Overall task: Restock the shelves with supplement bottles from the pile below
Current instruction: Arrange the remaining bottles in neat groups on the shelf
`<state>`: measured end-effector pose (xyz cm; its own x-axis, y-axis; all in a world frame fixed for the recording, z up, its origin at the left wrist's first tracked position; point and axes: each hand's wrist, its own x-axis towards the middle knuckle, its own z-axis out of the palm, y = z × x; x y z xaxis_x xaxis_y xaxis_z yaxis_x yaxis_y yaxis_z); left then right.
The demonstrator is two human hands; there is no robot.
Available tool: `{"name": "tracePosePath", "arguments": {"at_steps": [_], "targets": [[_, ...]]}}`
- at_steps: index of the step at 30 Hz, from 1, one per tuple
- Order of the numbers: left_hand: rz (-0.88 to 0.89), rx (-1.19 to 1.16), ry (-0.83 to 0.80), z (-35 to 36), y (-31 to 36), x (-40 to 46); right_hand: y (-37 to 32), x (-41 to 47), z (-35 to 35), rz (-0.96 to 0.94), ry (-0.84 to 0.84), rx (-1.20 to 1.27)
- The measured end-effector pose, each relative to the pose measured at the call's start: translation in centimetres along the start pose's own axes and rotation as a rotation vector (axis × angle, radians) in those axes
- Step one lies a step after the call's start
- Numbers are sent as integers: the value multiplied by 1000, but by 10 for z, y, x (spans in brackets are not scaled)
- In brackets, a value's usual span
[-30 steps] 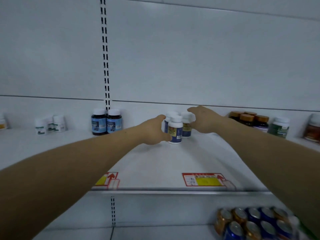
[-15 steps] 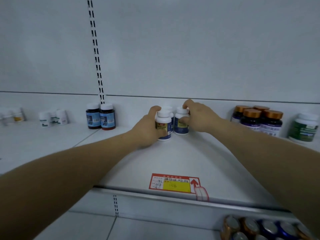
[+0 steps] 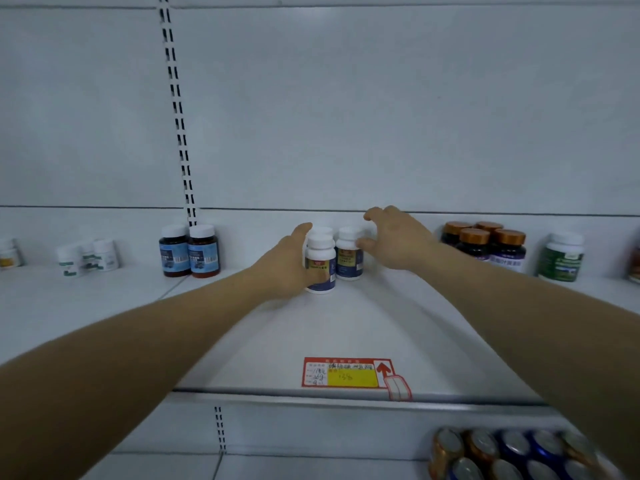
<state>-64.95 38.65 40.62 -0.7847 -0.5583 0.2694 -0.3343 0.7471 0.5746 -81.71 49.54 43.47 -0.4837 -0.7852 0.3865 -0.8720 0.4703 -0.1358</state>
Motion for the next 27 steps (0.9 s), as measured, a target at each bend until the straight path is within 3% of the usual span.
{"name": "tracePosePath", "arguments": {"at_steps": [8, 15, 21, 27], "targets": [[194, 59, -27, -5, 57, -10, 60, -41, -77, 208, 15, -162], [182, 3, -172, 46, 108, -10, 109, -83, -90, 316, -76, -114], [75, -50, -199, 94, 145, 17, 154, -85, -81, 217, -138, -85], [-23, -251, -158, 131, 181, 42, 195, -65, -71, 33, -227, 23]]}}
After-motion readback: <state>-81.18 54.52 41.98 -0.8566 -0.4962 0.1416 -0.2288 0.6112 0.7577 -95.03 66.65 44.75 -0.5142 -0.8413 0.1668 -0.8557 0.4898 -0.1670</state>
